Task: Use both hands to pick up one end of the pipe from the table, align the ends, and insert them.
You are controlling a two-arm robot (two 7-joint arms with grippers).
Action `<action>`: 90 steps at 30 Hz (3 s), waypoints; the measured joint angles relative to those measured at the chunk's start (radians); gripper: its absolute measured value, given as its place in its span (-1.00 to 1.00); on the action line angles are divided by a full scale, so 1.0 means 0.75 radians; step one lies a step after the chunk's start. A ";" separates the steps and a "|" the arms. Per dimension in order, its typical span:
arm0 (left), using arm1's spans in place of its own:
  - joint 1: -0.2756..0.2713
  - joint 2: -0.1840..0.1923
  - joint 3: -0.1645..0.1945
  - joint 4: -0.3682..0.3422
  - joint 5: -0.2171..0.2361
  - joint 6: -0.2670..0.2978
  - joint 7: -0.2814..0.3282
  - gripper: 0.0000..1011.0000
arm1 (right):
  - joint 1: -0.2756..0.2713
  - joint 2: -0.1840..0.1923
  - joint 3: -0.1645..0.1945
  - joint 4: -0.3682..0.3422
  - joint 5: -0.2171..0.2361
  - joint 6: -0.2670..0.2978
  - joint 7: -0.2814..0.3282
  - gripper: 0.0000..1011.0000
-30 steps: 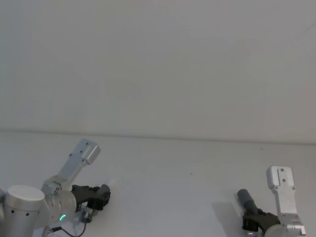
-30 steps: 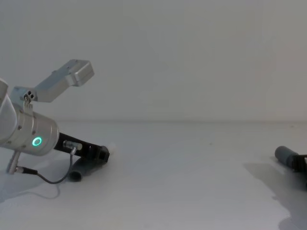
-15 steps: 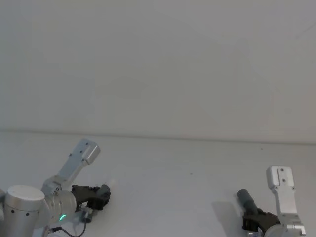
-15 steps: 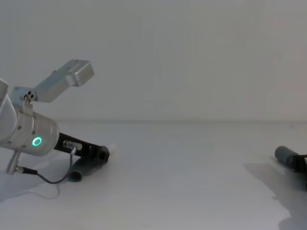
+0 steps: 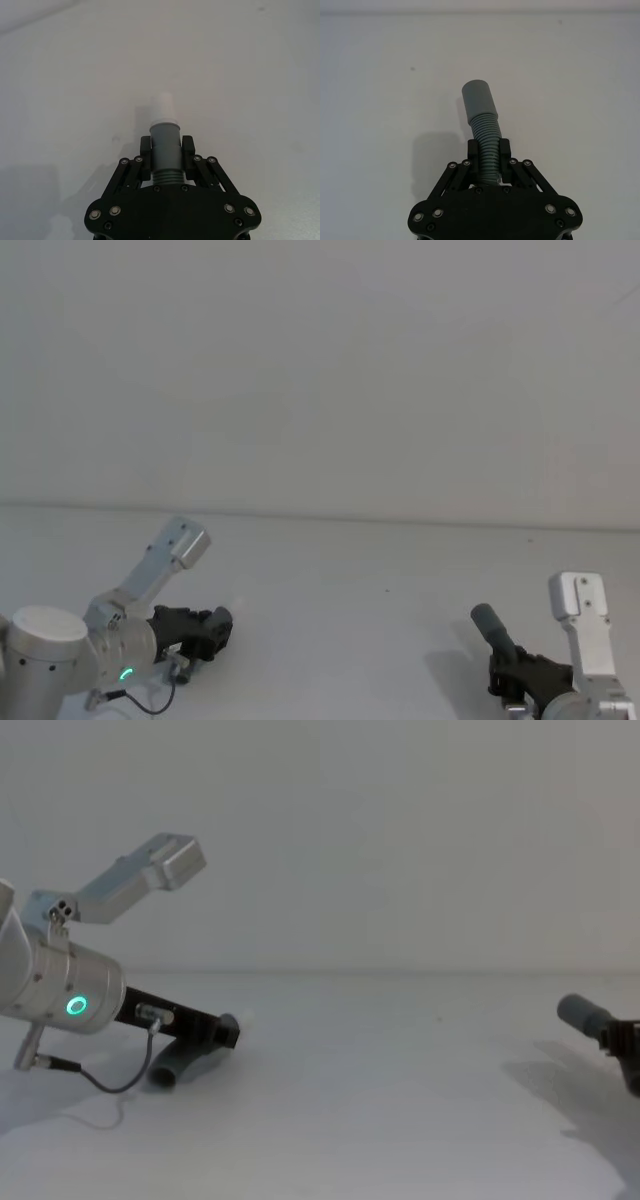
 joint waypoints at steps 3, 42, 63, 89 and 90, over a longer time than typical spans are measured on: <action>-0.017 0.016 0.019 0.004 0.012 -0.045 -0.046 -0.35 | -0.013 0.020 0.002 -0.015 0.010 -0.048 0.046 -0.57; -0.164 0.230 0.167 -0.021 -0.054 -0.511 -0.705 -0.35 | -0.102 0.406 -0.048 -0.043 0.164 -0.608 0.812 -0.57; -0.248 0.281 0.224 -0.007 -0.152 -0.573 -1.016 -0.35 | -0.085 0.564 -0.116 0.030 0.180 -0.902 1.120 -0.57; -0.377 0.217 0.318 0.150 -0.238 -0.619 -1.319 -0.35 | -0.093 0.639 -0.132 -0.002 0.230 -1.002 1.203 -0.57; -0.381 0.214 0.321 0.155 -0.239 -0.620 -1.328 -0.35 | -0.094 0.640 -0.132 -0.005 0.233 -1.003 1.204 -0.57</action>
